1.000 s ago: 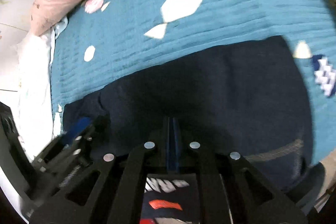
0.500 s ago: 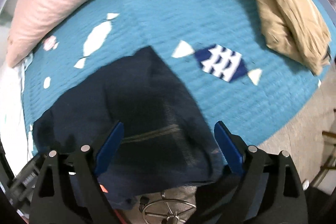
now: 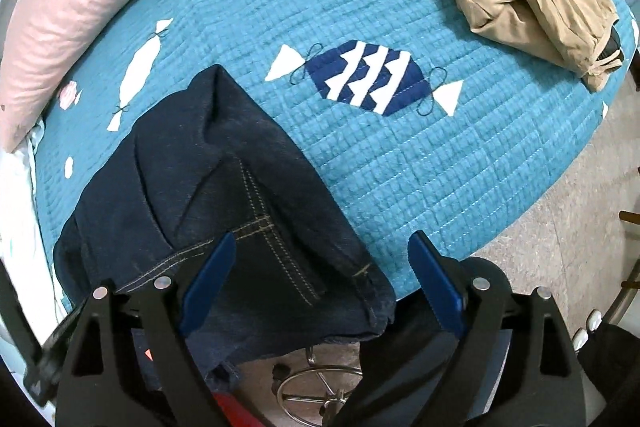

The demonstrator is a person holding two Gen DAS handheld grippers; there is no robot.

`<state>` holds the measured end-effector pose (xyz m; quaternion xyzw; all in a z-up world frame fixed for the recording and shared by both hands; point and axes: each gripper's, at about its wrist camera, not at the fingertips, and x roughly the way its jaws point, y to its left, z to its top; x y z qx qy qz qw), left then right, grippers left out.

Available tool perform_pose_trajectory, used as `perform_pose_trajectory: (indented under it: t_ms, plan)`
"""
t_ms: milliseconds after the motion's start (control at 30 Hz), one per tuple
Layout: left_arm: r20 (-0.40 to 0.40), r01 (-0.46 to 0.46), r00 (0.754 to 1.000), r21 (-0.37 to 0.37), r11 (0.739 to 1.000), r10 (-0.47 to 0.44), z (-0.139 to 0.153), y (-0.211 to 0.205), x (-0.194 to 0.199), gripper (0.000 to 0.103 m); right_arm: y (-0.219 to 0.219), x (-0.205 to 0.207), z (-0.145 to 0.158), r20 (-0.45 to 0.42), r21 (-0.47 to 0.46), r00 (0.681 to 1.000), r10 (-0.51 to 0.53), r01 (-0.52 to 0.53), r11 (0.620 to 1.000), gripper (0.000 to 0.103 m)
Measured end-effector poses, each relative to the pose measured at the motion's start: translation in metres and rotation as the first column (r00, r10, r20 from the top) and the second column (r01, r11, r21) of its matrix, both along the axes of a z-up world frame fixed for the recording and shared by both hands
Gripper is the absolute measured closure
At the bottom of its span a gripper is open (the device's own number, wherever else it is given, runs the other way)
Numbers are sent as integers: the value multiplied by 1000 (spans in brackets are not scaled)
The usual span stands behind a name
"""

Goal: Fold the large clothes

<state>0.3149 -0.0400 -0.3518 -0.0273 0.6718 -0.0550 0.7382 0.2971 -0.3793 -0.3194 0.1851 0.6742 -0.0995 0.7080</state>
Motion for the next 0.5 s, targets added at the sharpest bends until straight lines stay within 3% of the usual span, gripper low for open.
perform_pose_trajectory:
  t_ms: [133, 233, 333, 500]
  plan:
    - [-80, -11, 997, 9, 1000, 12, -16, -1, -12, 95, -2, -2, 2, 1, 9, 1000, -5, 5, 1000, 18]
    - [-63, 5, 998, 35, 999, -3, -27, -3, -16, 95, -2, -3, -1, -5, 4, 1000, 9, -9, 1000, 18]
    - [-61, -12, 998, 25, 1000, 14, -43, -1, -12, 93, -4, -3, -14, -31, -3, 999, 20, -20, 1000, 18]
    - [-74, -26, 997, -5, 1000, 25, -46, 8, -11, 93, -4, 4, -43, -79, 37, 995, 64, -61, 997, 18]
